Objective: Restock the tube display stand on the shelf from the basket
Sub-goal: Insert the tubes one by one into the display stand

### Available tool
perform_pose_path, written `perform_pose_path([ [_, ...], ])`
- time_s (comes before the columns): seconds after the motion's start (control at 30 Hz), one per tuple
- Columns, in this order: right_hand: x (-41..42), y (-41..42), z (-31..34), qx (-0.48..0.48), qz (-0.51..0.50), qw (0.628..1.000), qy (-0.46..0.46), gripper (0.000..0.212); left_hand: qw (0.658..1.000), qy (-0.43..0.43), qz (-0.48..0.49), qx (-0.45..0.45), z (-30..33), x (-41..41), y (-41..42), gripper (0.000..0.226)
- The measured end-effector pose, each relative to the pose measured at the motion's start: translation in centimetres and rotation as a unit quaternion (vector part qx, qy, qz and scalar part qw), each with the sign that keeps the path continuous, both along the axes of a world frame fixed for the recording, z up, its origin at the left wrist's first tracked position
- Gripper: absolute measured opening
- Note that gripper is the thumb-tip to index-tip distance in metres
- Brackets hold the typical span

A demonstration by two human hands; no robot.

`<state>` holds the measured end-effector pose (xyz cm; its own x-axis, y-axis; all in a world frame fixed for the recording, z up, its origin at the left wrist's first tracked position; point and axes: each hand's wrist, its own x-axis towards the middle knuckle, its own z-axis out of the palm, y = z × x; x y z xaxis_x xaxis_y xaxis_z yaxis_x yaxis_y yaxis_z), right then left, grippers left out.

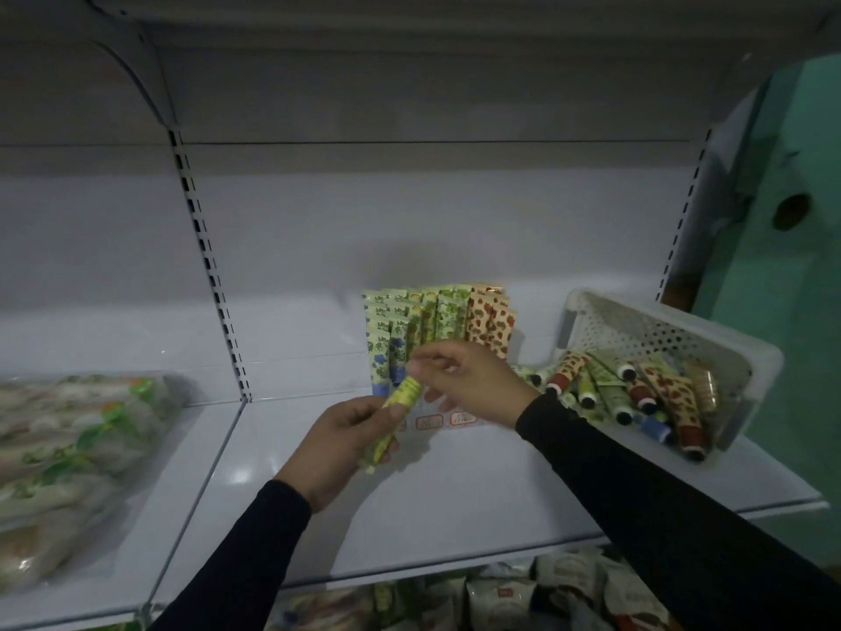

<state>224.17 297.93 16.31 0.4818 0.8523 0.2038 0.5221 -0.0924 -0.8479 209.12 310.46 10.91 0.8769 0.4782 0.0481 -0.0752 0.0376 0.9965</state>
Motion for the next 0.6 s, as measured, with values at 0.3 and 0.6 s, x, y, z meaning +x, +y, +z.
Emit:
perform_pose_path([
  [0.3, 2.0, -2.6, -1.6, -0.019, 0.025, 0.994, 0.107, 0.028, 0.99, -0.054, 0.063, -0.11, 0.7, 2.1, -0.6, 0.019],
  [0.6, 1.2, -1.6, -0.2, -0.001, 0.0, 1.0, -0.014, 0.035, 0.999, -0.011, 0.037, 0.021, 1.2, 3.2, -1.5, 0.025],
])
